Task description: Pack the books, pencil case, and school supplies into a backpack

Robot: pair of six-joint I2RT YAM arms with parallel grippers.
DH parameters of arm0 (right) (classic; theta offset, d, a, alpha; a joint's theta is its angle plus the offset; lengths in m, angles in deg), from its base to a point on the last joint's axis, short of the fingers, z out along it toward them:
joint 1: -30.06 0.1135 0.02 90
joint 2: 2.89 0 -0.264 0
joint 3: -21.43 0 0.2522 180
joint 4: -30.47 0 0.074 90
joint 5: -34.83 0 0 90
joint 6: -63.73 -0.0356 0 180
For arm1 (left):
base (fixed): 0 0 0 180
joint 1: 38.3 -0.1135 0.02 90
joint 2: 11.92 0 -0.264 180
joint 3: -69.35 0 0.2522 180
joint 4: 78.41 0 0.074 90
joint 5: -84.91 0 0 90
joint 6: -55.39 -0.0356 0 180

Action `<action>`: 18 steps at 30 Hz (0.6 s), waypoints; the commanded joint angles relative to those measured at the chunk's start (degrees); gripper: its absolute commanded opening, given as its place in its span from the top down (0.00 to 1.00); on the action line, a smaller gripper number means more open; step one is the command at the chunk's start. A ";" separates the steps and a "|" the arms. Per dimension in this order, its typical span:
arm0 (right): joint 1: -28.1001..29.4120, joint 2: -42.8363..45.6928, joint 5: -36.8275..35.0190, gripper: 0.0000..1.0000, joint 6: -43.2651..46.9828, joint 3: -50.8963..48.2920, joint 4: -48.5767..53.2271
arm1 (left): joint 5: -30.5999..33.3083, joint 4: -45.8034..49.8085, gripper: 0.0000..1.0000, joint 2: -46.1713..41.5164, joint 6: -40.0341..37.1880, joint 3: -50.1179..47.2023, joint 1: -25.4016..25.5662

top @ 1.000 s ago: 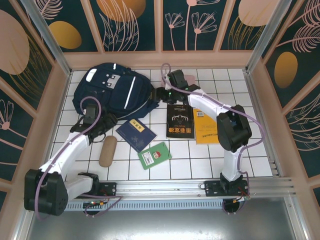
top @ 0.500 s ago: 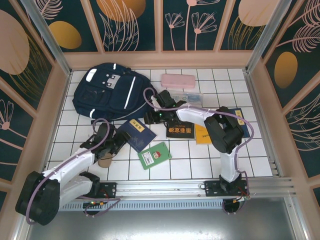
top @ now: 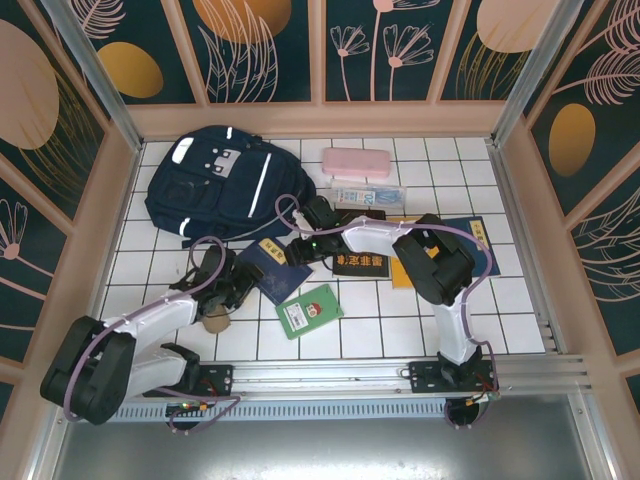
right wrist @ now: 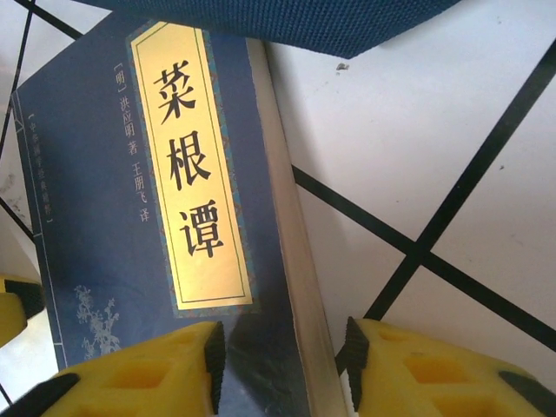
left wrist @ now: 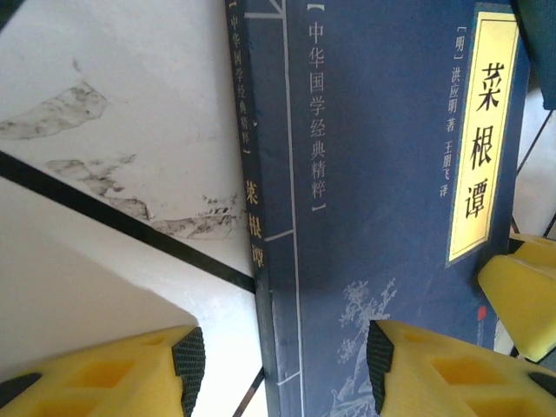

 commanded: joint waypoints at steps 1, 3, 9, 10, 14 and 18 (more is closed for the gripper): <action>1.86 -2.46 2.65 0.65 -0.05 0.38 0.08 | -0.14 -6.36 0.46 5.32 -1.20 -0.15 0.35; 2.21 -2.77 3.62 0.68 -0.61 0.60 0.03 | -1.26 -10.02 0.47 5.52 -0.97 -0.69 0.36; 2.57 -2.50 8.06 0.71 -2.73 0.51 -1.48 | -4.88 -27.38 0.52 -0.95 1.27 -5.19 0.31; 2.55 -2.39 8.42 0.71 -2.82 0.61 -1.51 | -4.51 -28.54 0.52 -2.35 1.20 -5.62 0.37; 2.50 -2.02 9.19 0.71 -3.22 1.26 -1.51 | -3.04 -29.38 0.57 -7.82 -0.07 -6.60 0.30; 2.36 -1.57 11.57 0.71 -3.57 2.23 -1.47 | -2.48 -33.16 0.62 -9.27 0.99 -8.70 0.30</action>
